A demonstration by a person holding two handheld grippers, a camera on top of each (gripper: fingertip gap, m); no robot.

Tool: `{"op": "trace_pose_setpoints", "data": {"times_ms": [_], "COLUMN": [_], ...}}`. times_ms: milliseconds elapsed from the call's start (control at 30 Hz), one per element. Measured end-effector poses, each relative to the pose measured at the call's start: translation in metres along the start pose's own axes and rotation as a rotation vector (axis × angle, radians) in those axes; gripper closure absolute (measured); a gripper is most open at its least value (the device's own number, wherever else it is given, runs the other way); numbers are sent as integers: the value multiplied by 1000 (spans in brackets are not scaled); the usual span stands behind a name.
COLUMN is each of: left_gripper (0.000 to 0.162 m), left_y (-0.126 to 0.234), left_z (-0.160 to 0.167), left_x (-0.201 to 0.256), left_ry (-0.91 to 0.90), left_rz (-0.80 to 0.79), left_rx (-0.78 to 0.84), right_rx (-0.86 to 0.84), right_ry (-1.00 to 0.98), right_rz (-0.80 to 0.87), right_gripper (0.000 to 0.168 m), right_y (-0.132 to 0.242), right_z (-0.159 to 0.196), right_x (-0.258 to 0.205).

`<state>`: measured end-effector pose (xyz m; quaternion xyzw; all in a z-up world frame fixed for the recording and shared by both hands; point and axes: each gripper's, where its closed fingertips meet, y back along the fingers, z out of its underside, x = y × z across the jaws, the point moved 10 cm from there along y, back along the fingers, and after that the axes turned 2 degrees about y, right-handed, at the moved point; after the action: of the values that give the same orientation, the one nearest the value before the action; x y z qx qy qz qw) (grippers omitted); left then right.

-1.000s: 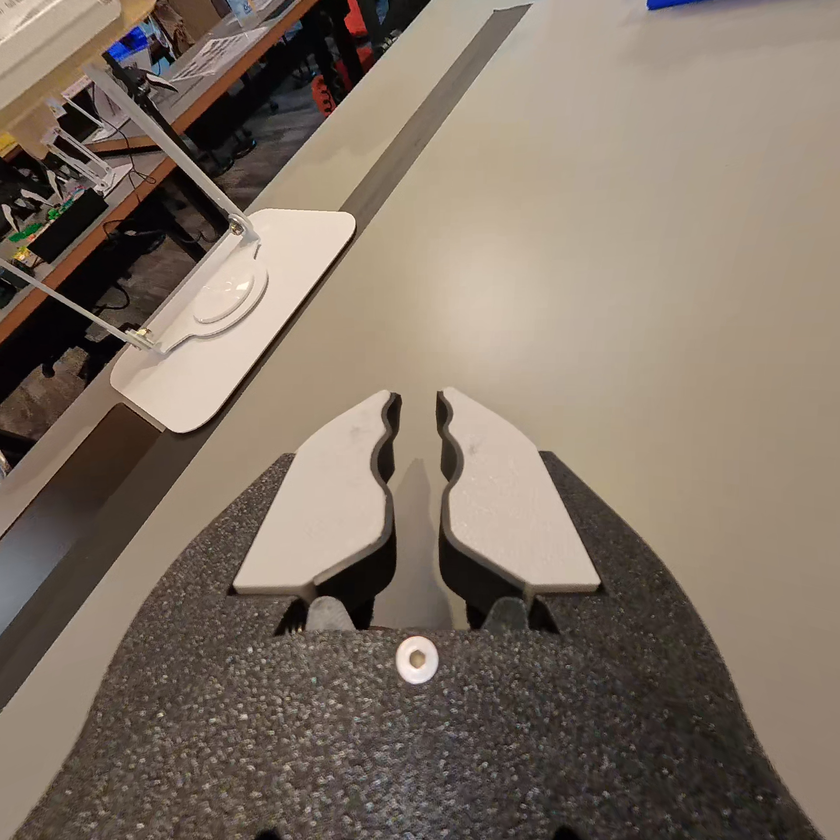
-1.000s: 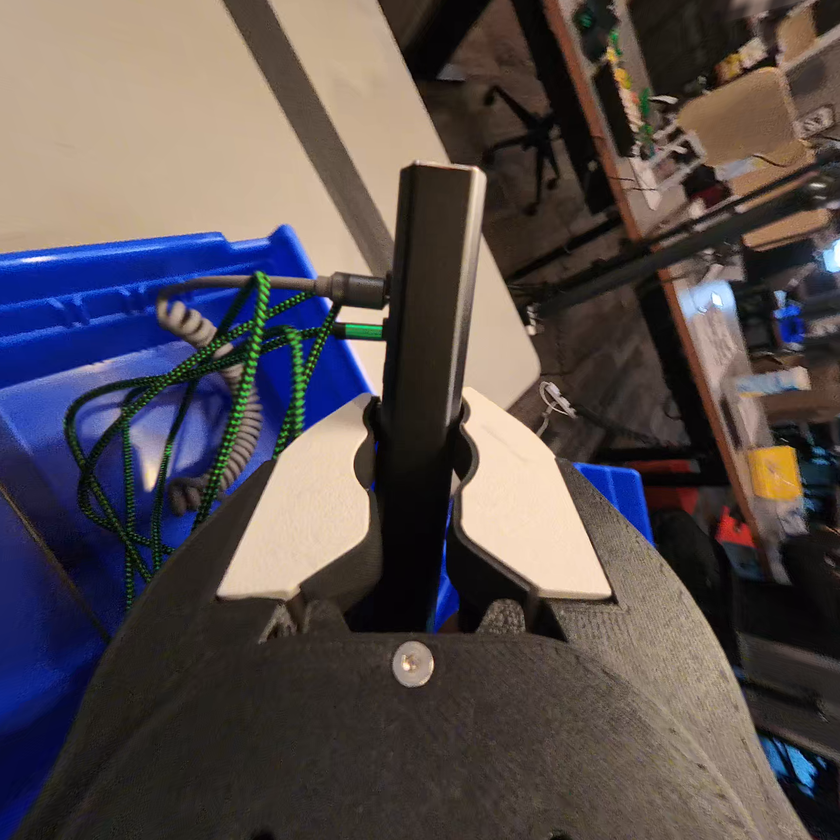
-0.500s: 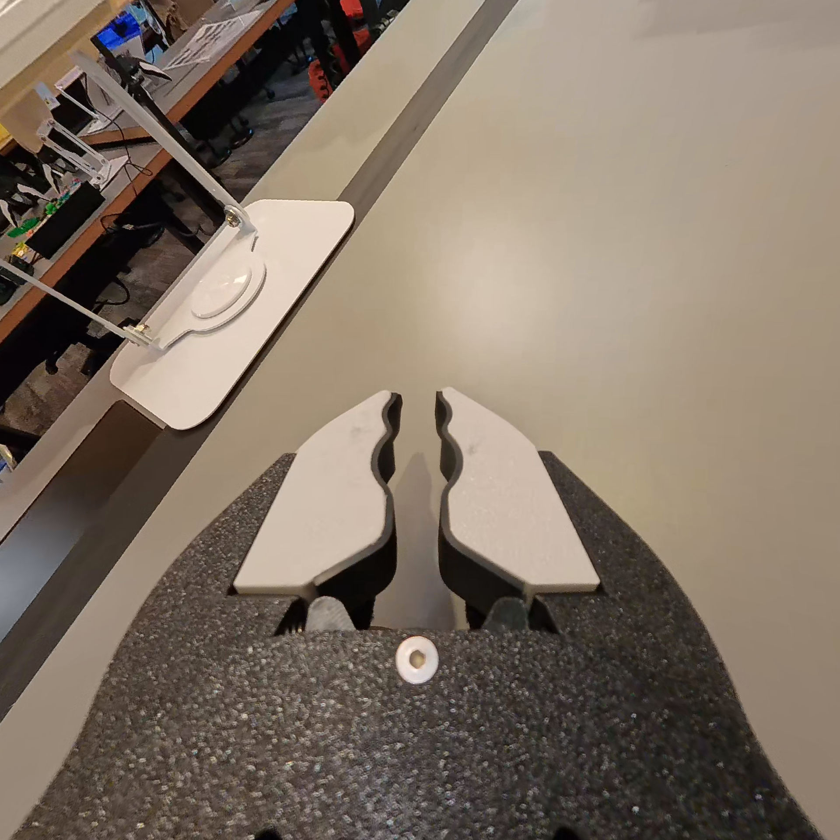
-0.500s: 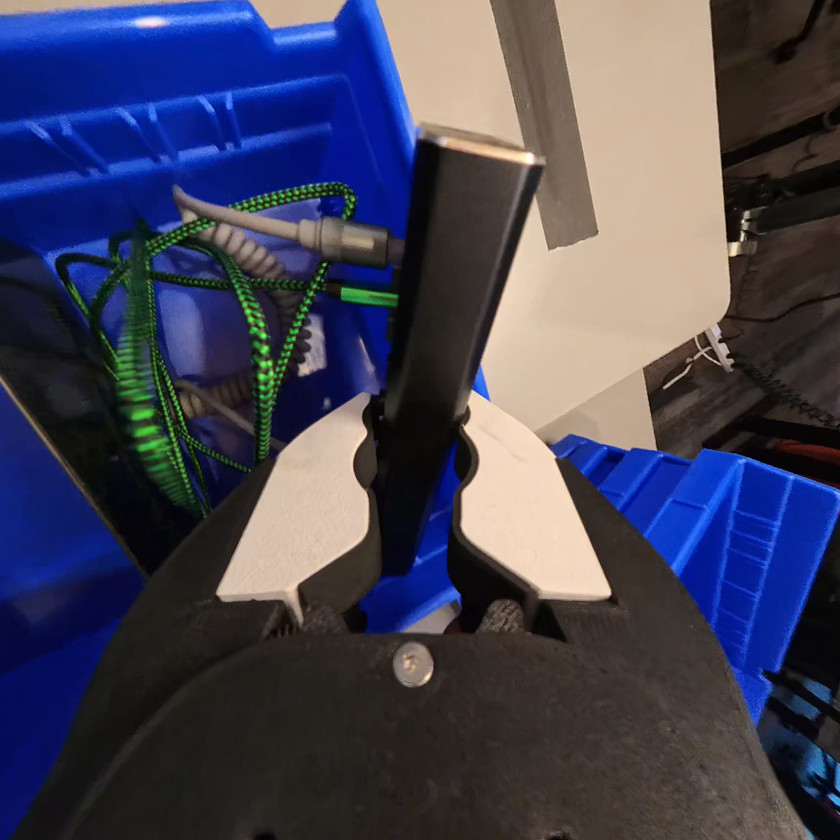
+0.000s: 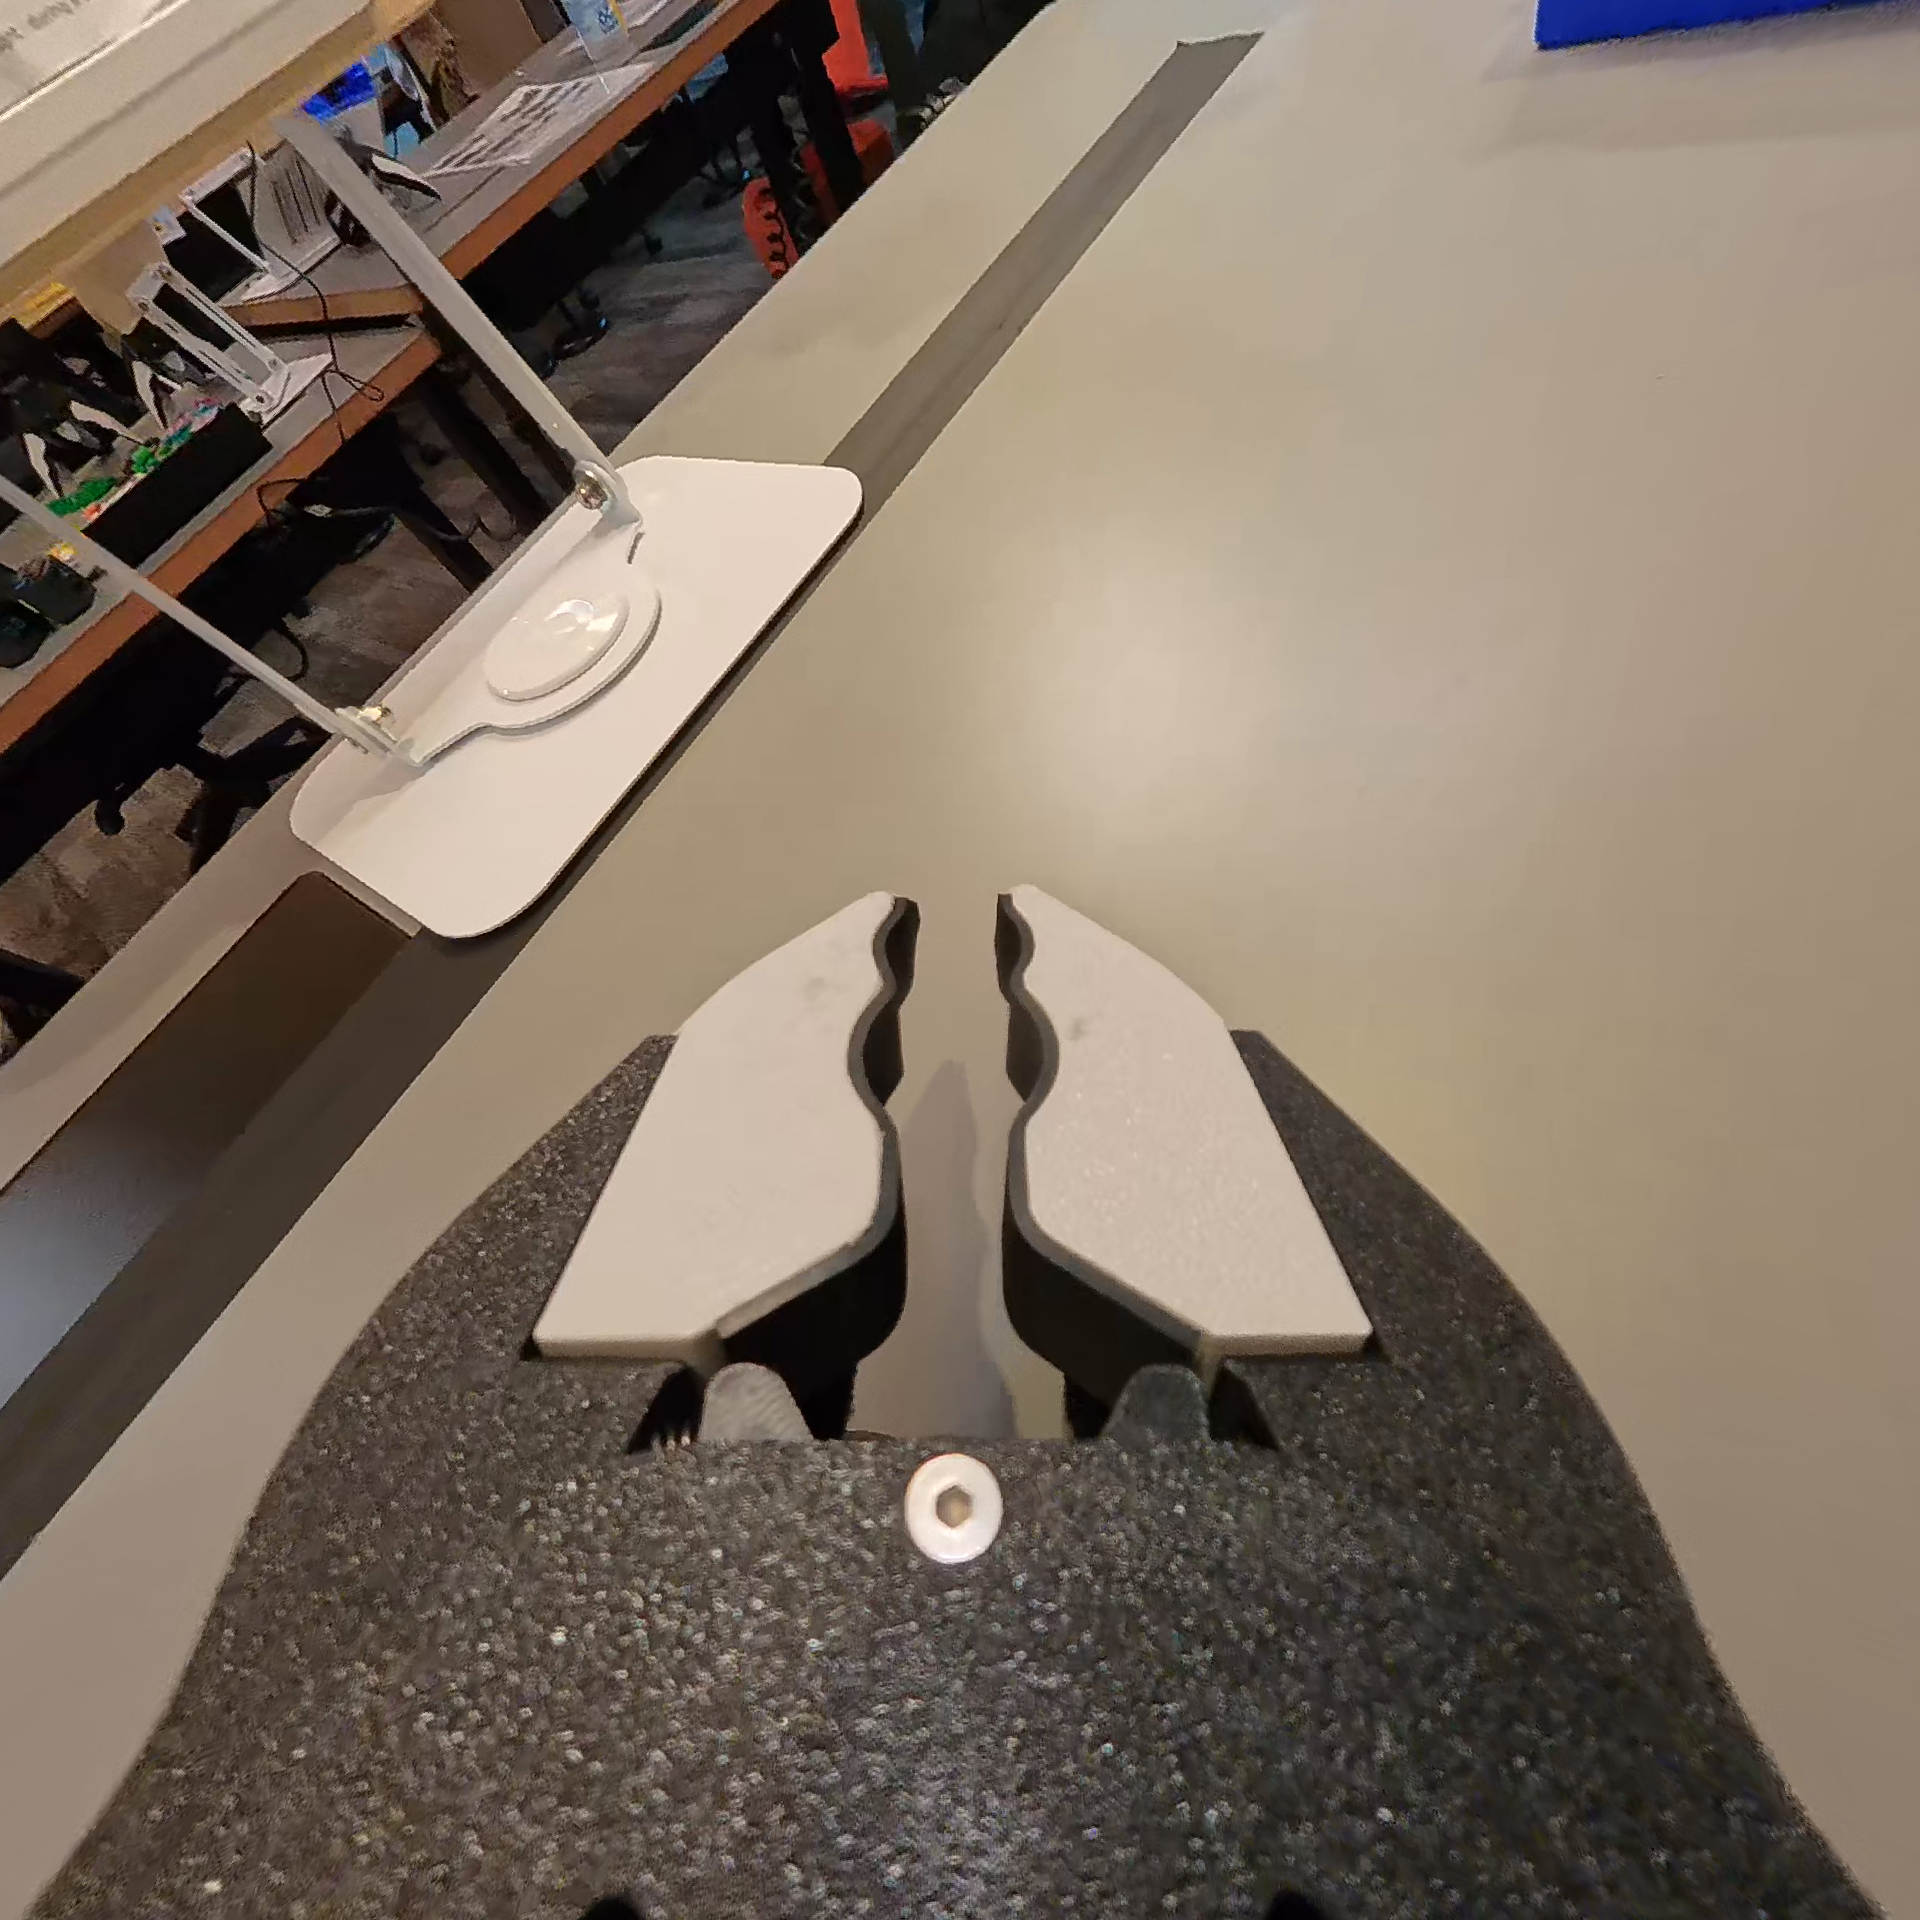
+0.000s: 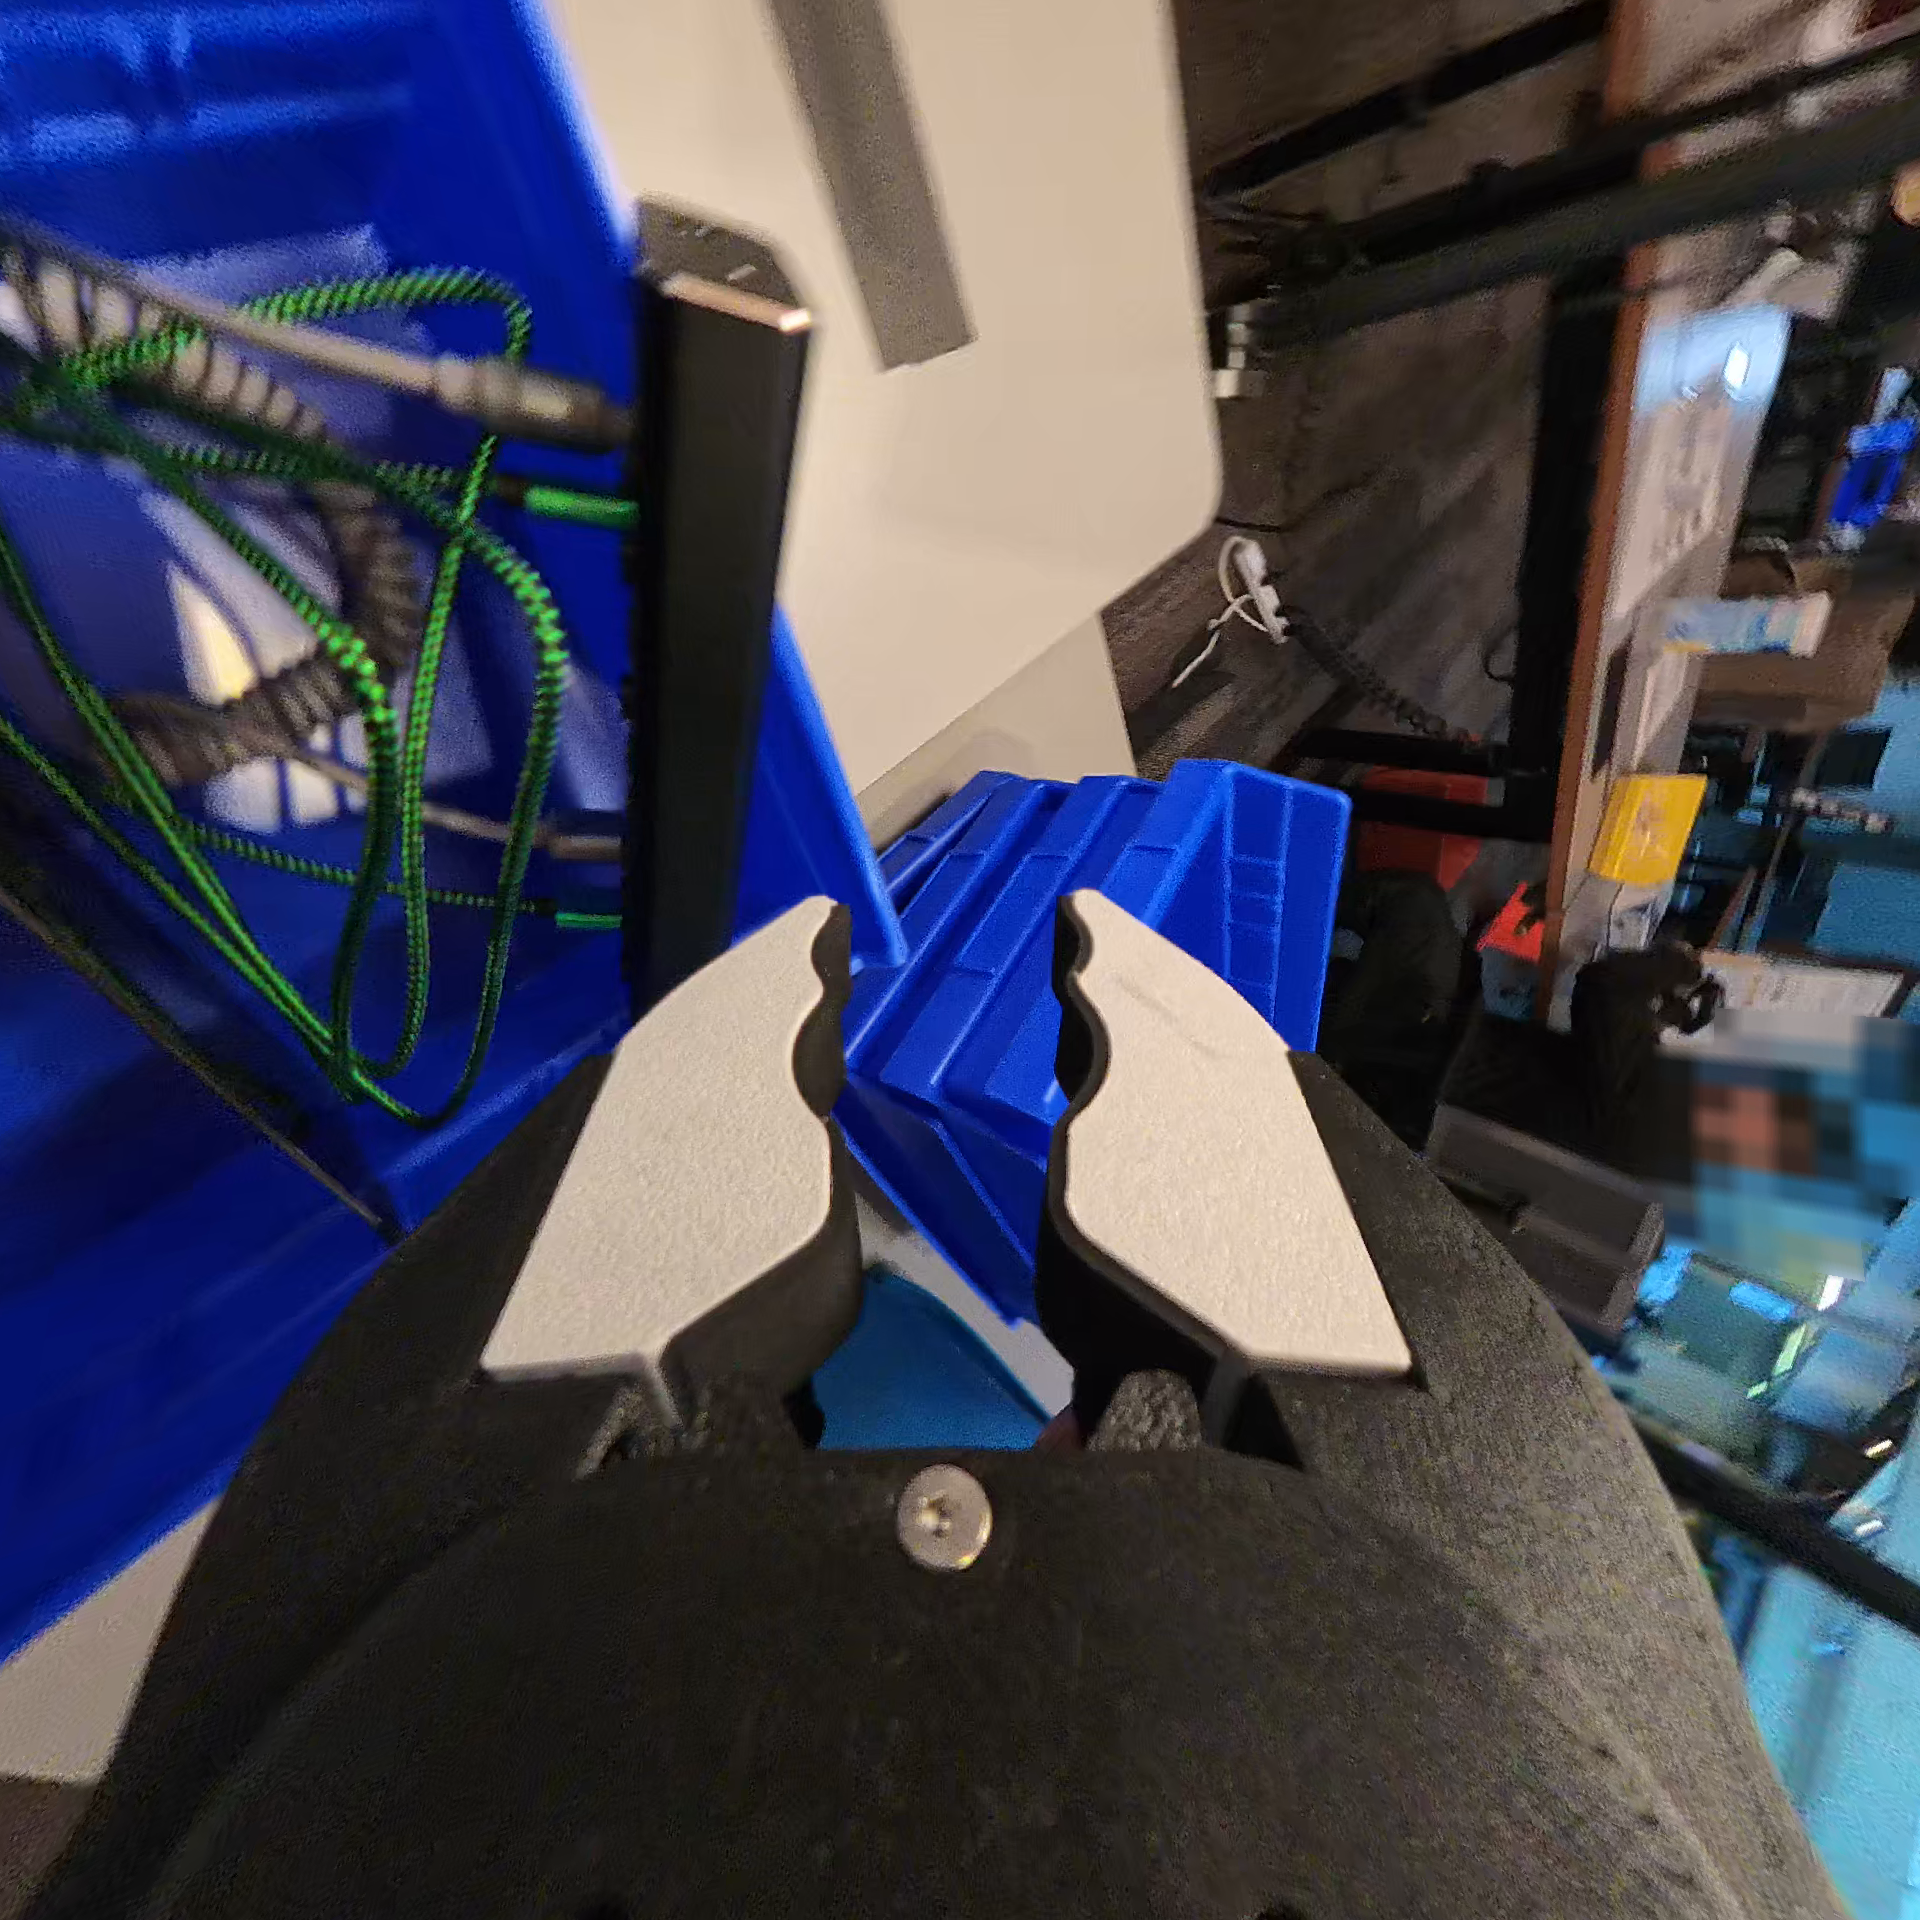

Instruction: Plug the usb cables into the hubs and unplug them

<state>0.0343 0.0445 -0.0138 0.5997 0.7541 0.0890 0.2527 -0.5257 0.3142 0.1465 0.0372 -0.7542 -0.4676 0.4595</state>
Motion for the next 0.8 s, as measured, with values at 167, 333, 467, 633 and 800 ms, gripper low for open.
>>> {"op": "trace_pose_setpoints", "data": {"times_ms": [167, 333, 467, 633, 800], "left_gripper": [145, 139, 128, 114, 113], "left_y": [9, 24, 52, 121, 216], "left_z": [0, 0, -1, -2, 3], "left_x": [-1, 7, 19, 18, -11], "left_ry": [59, 168, 276, 351, 441], "left_rz": [24, 65, 88, -10, -222], "left_rx": [37, 82, 107, 69, -33], "right_rx": [183, 314, 408, 540, 538], "right_ry": [-428, -628, -655, -651, -675], "right_rz": [-36, -208, -407, -586, -671], "right_gripper": [131, 126, 124, 126, 123], "right_y": [40, 66, 77, 70, 13], "right_z": [-20, -77, -129, -195, -228], "right_x": [-11, -84, -155, -233, -280]}}
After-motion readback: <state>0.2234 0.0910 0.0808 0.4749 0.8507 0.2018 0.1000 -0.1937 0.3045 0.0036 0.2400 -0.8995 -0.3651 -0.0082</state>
